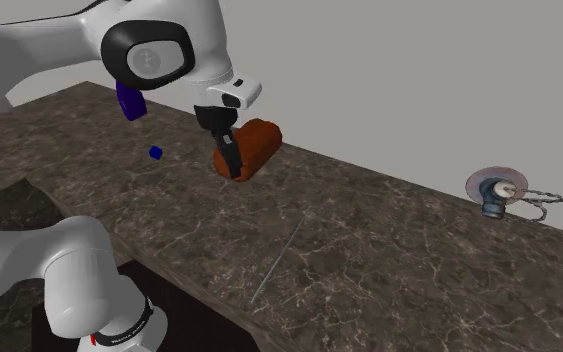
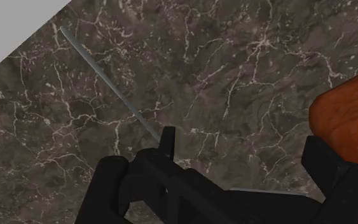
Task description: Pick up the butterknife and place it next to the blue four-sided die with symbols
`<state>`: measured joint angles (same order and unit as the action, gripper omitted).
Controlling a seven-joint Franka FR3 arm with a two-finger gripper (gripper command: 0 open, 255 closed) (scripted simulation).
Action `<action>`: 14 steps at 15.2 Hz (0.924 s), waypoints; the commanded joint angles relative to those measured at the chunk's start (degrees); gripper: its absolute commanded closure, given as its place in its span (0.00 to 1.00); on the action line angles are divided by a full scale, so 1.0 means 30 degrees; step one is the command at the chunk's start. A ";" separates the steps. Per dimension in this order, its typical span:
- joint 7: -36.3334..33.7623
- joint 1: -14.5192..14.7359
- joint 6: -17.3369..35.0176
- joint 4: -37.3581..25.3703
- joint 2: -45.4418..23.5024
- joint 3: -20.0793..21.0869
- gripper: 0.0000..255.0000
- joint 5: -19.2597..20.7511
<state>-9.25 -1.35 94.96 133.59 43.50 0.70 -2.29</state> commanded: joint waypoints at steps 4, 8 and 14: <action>0.2762 0.0257 0.0835 0.1292 -0.0029 -0.1214 0.00 0.0854; 0.6419 0.0504 0.2120 0.2600 -0.0574 -0.2892 0.00 0.2123; 1.1833 0.0795 0.4487 0.3637 -0.2568 -0.5447 0.00 0.4036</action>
<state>23.08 1.06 107.10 143.50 36.39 -14.23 8.65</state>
